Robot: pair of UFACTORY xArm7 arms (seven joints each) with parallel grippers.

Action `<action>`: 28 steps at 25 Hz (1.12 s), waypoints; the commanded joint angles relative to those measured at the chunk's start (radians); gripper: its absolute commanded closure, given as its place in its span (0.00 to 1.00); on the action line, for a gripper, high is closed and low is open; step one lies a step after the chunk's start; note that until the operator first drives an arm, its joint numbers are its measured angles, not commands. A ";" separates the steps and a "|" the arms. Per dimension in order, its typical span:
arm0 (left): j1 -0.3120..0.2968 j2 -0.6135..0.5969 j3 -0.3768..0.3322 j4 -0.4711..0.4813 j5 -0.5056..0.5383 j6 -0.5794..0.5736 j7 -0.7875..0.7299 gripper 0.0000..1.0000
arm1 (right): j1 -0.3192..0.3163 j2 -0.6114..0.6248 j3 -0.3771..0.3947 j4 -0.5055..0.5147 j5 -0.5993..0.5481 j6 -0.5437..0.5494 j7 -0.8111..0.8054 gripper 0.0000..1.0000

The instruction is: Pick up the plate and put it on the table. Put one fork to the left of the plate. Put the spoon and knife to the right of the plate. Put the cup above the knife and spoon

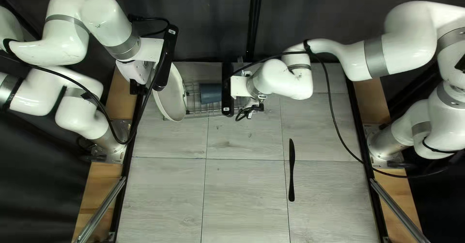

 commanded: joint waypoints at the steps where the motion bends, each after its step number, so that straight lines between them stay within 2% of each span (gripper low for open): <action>1: 0.000 0.000 0.000 0.000 0.000 0.000 0.000 0.00 | 0.015 -0.024 -0.003 0.004 -0.032 0.038 0.036 1.00; 9: 0.000 0.000 0.000 0.000 0.000 0.000 0.000 0.00 | 0.048 -0.201 0.027 0.001 -0.047 0.200 0.062 1.00; 12: 0.000 0.000 0.000 0.000 0.000 0.000 0.000 0.00 | 0.080 -0.312 0.070 -0.007 -0.054 0.299 0.088 1.00; 14: 0.000 0.000 0.000 0.000 0.000 0.000 0.000 0.00 | 0.104 -0.374 0.106 -0.034 -0.072 0.323 0.115 1.00; 16: 0.000 0.000 0.000 0.000 0.000 0.000 0.000 0.00 | 0.132 -0.453 0.139 -0.106 -0.092 0.286 0.121 1.00; 17: 0.000 0.000 0.000 0.000 0.000 0.000 0.000 0.00 | 0.148 -0.497 0.147 -0.162 -0.103 0.231 0.106 1.00; 27: 0.000 0.000 0.000 0.000 0.000 0.000 0.000 0.00 | 0.151 -0.506 0.147 -0.175 -0.106 0.218 0.102 1.00; 28: 0.000 0.000 0.000 0.000 0.000 0.000 0.000 0.00 | 0.163 -0.535 0.124 -0.240 -0.090 0.136 0.060 1.00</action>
